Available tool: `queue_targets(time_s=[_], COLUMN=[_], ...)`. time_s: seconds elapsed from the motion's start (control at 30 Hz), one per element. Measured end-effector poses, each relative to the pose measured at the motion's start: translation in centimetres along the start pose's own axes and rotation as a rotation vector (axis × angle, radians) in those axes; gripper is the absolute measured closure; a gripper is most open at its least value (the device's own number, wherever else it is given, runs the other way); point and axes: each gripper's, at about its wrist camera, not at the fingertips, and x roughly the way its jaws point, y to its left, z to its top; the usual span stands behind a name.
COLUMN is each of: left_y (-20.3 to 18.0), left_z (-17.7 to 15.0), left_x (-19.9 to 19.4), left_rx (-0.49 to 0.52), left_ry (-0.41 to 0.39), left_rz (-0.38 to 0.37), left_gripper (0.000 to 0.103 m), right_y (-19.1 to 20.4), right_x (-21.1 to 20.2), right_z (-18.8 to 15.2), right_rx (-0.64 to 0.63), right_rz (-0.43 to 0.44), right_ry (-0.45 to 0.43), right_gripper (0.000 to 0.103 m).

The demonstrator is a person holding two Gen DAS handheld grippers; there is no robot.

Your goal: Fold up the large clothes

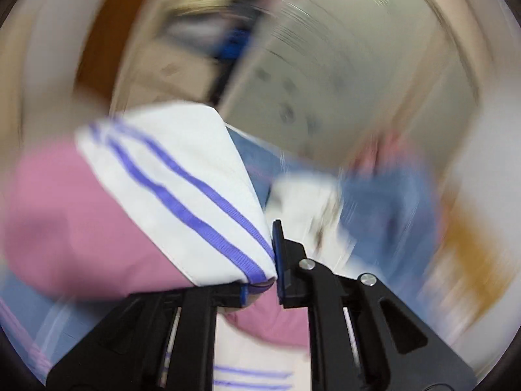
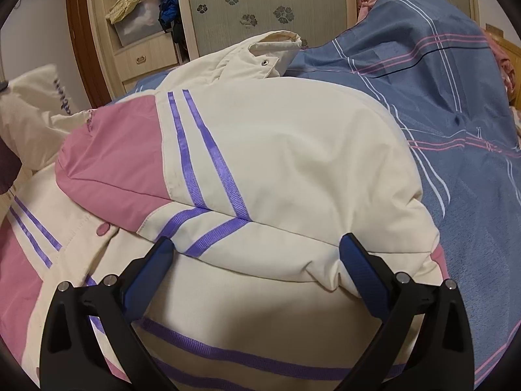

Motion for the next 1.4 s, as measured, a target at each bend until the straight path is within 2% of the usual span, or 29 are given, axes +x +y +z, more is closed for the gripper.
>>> queue_targets(time_s=[0.03,0.1,0.17,0.23,0.3,0.37,0.43,0.5,0.63,0.8,0.97,1.03,1.17,1.23,1.3,1.37,1.4], left_y=[-4.6,-10.8,-14.3,-15.5,-16.6,-17.0,-17.1,-16.6,-16.2,-15.5,-14.8,-14.7,-14.6,-14.7,-15.6,-17.4,-17.9], left_z=[-1.3,-4.9,-8.5,-12.1,-14.1,-15.3,-15.8,-15.3,-15.4,-15.3,-15.3,-15.4,-15.5,-15.7,-16.3,-17.8,-18.4], left_x=[1.0,3.3,5.2,6.6,7.8,7.9,7.3,6.4,3.2,1.3,0.6,0.4,-0.6,-1.5,-3.0,-4.0,-4.2], left_rx=[0.166,0.377,0.506,0.592,0.680,0.729,0.710,0.651,0.547,0.499,0.474,0.466,0.426,0.401,0.437,0.596,0.645], left_ry=[0.051,0.146,0.223,0.264,0.260,0.248,0.241,0.234,0.205,0.196,0.195,0.198,0.212,0.210,0.125,0.035,0.021], left_rz=[0.053,0.110,0.138,0.204,0.286,0.319,0.313,0.292,0.255,0.239,0.227,0.224,0.197,0.185,0.311,0.435,0.461], left_gripper=[0.091,0.090,0.089,0.082,0.068,0.064,0.064,0.064,0.060,0.058,0.057,0.055,0.035,0.031,0.031,0.030,0.026], right_y=[-0.7,-3.2,-5.8,-7.9,-9.5,-10.3,-10.5,-10.3,-9.9,-8.8,-7.6,-7.1,-6.4,-6.2,-6.1,-6.3,-6.3], right_x=[-0.5,-2.2,-4.4,-6.6,-8.3,-9.5,-10.5,-11.5,-11.1,-10.3,-10.8,-11.1,-10.9,-10.7,-10.7,-10.6,-10.6], right_z=[0.0,-0.1,-0.7,-1.5,-2.0,-1.9,-1.7,-1.5,-1.6,-2.3,-0.9,-0.6,-0.7,-0.9,-1.1,-1.3,-1.4], right_rx=[0.039,0.177,0.319,0.410,0.453,0.468,0.464,0.458,0.453,0.450,0.400,0.390,0.391,0.384,0.387,0.396,0.404], right_rz=[0.034,0.117,0.140,0.086,0.070,0.081,0.082,0.077,0.092,0.120,0.128,0.128,0.148,0.150,0.144,0.138,0.136], right_ry=[-0.015,-0.044,-0.068,-0.093,-0.095,-0.082,-0.094,-0.111,-0.093,-0.056,-0.068,-0.076,-0.061,-0.055,-0.056,-0.052,-0.049], right_gripper=[0.001,0.001,0.001,0.001,0.001,0.001,0.001,0.001,0.001,0.001,0.001,0.001,0.001,0.001,0.001,0.001,0.001])
